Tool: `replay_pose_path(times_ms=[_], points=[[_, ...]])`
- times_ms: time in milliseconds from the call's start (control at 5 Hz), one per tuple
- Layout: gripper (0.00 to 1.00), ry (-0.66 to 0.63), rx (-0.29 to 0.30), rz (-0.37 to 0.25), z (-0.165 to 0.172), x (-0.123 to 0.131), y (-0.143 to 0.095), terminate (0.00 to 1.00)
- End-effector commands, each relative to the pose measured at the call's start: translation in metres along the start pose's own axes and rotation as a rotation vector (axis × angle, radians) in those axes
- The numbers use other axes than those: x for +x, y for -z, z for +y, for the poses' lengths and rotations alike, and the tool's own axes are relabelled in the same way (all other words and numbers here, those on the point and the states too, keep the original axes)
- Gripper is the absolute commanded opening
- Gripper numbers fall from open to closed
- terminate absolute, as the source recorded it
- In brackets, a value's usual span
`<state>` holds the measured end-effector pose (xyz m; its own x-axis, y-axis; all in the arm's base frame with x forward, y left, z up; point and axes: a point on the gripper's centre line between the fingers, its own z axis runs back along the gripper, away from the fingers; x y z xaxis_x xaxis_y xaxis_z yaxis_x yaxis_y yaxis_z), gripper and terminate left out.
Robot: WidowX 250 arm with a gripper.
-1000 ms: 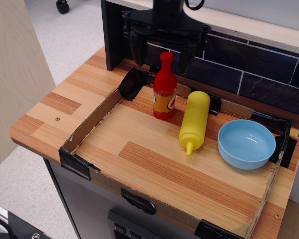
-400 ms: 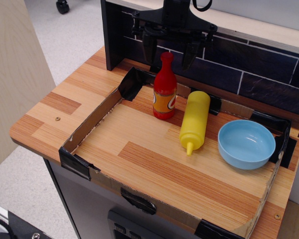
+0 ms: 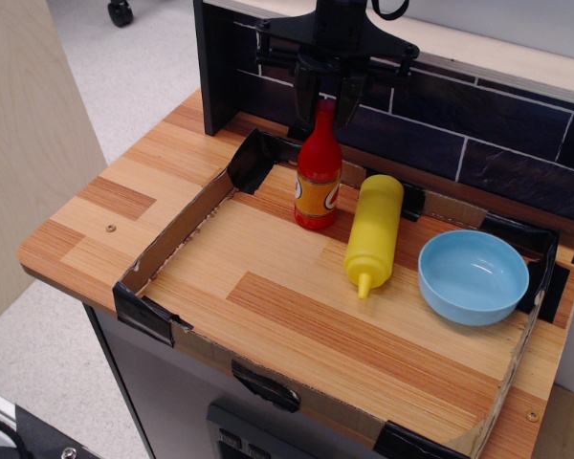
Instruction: Topple hot sauce bottle
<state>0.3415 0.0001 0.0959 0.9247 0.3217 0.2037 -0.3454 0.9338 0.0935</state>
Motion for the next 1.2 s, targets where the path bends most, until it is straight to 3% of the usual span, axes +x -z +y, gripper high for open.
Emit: replay_pose_path(times_ms=[0,200,400,800,1000], points=[[0.00,-0.010,-0.007,-0.199,0.018,0.000,-0.030,0.00],[0.00,0.025,-0.021,-0.315,0.020,-0.011,-0.034,0.00],[0.00,0.108,-0.065,-0.354,0.016,-0.023,-0.024,0.00],[0.00,0.150,-0.034,-0.461,0.015,-0.044,0.008,0.00],[0.00,0.110,-0.010,-0.380,0.015,-0.058,0.015,0.00]])
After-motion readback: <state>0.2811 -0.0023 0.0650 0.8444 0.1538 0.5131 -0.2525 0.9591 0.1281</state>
